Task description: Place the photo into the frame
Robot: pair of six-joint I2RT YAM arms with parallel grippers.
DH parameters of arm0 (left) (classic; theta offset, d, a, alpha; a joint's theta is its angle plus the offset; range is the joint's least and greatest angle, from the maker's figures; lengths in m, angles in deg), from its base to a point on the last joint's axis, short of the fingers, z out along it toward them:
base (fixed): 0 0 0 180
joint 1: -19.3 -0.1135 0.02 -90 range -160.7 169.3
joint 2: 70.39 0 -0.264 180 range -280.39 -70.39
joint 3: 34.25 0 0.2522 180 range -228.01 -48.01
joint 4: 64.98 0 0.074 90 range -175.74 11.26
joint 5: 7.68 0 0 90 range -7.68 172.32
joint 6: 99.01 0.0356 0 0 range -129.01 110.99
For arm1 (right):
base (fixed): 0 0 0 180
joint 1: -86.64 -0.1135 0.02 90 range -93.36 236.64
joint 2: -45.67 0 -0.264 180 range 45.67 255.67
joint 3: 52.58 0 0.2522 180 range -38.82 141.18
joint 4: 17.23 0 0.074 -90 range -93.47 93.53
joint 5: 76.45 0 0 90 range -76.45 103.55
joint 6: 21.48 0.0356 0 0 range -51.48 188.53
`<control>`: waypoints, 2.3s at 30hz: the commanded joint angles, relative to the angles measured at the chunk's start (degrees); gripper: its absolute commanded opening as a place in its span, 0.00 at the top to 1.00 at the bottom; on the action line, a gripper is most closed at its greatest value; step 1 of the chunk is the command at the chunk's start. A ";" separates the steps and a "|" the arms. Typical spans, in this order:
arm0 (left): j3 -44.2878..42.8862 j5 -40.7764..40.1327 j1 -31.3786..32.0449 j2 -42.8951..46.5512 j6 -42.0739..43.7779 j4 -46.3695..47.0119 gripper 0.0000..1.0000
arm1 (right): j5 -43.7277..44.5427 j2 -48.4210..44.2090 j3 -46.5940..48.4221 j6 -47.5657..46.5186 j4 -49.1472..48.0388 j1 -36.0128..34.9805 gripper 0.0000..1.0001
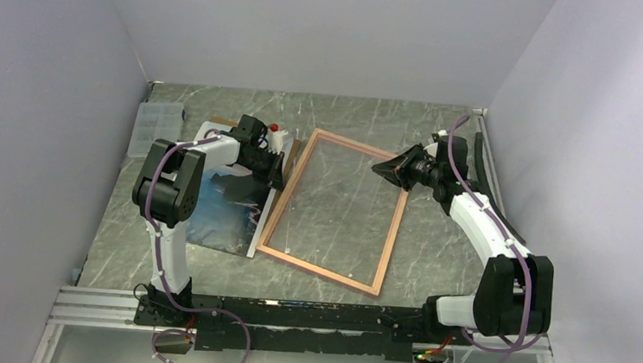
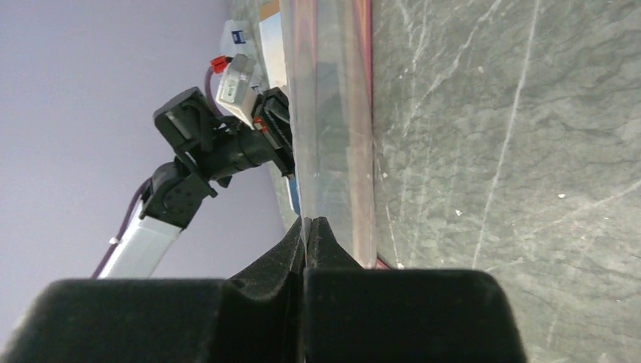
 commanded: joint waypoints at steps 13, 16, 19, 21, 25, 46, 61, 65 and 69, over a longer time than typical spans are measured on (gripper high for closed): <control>0.32 0.68 0.62 1.30 0.78 -1.38 0.97 | 0.13 -7.13 3.03 7.21 -4.29 -2.64 1.00; 0.37 0.65 0.61 1.38 0.85 -1.34 0.97 | 0.55 -7.36 2.47 6.63 -3.82 -2.66 1.00; 0.52 0.64 0.54 1.33 0.81 -1.26 0.97 | 1.42 -7.47 1.71 6.51 -3.52 -2.61 1.00; 0.51 0.76 0.56 1.23 0.64 -1.17 0.97 | 1.75 -7.63 0.59 7.64 -4.17 -2.61 1.00; 0.43 0.92 0.60 1.14 0.47 -1.14 0.97 | 2.77 -8.76 0.09 9.98 -5.19 -3.08 1.00; 2.29 2.23 0.59 2.55 0.70 -0.38 0.97 | 8.79 -11.78 -3.33 9.14 2.05 -3.40 1.00; 2.15 2.57 0.69 2.29 0.50 -0.03 0.97 | 1.18 -4.49 1.41 -2.37 5.94 -0.94 1.00; 2.11 2.57 0.69 2.13 0.49 -0.11 0.97 | -1.82 -3.38 1.67 -3.68 4.18 0.19 1.00; 2.21 2.59 0.69 2.21 0.59 -0.01 0.97 | -2.54 -2.48 3.06 -5.92 4.95 0.45 1.00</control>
